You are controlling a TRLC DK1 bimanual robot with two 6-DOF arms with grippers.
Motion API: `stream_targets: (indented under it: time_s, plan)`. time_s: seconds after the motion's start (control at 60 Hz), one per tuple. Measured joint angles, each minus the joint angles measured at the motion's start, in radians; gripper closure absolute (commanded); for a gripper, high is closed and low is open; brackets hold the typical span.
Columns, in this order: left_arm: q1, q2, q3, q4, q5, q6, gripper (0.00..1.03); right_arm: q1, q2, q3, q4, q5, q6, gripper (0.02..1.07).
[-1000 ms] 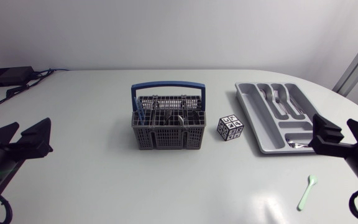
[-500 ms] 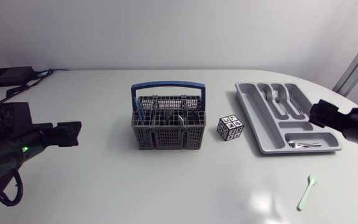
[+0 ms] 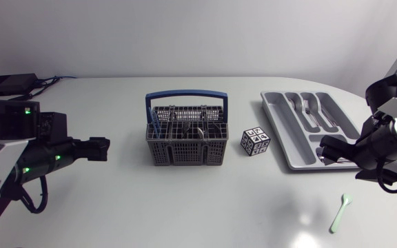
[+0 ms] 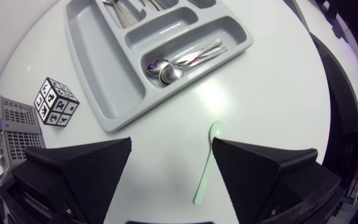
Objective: Transfer all utensils from the basket to the drawer tray.
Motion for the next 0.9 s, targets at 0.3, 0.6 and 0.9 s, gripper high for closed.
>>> stream_targets:
  time_s: [0.3, 0.6, 0.9]
  plan:
    - [-0.042, 0.091, 0.056, 0.030, 0.000, 0.000, 0.05, -0.040, 0.162, -0.001, -0.009, -0.003, 0.060, 0.16]
    - [-0.055, 0.151, 0.077, 0.044, 0.000, 0.005, 0.05, -0.154, 0.247, -0.044, -0.008, -0.030, 0.065, 0.28]
    - [-0.071, 0.164, 0.088, 0.051, 0.000, 0.008, 0.05, -0.183, 0.280, -0.086, 0.031, -0.055, 0.062, 0.42]
